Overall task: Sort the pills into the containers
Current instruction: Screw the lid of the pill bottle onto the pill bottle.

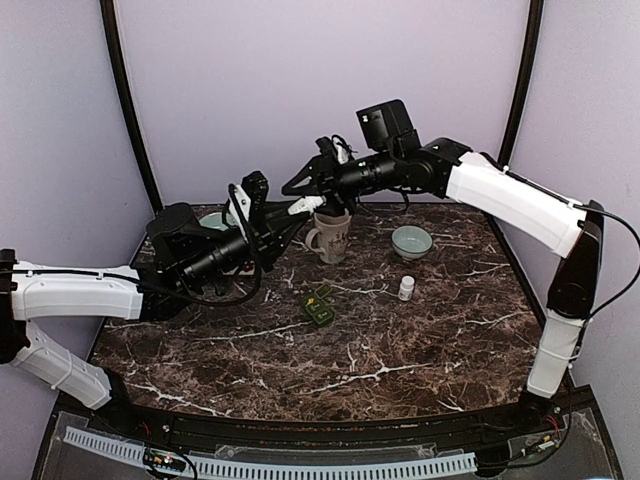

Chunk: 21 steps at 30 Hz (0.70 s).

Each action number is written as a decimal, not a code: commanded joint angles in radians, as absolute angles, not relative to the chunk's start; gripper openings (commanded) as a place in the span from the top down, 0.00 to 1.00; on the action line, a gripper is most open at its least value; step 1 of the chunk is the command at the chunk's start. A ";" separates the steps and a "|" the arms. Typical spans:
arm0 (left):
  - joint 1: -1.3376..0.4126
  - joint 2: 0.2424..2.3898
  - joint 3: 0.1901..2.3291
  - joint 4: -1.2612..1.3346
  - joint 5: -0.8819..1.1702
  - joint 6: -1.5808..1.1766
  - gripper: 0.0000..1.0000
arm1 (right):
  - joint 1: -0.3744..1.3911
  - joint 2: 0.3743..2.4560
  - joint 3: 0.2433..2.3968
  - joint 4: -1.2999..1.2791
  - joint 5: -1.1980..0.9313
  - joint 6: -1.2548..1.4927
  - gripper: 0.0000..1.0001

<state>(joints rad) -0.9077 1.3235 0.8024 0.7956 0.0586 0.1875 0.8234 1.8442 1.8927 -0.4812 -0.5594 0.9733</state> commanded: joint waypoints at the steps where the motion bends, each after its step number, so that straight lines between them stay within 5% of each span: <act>1: -0.907 1.269 0.787 0.864 0.033 0.182 0.98 | 0.820 1.783 1.869 -0.490 -0.515 0.948 0.58; 21: -0.906 1.242 0.785 0.810 0.039 0.161 0.98 | 0.816 1.718 1.807 -0.471 -0.494 0.904 0.56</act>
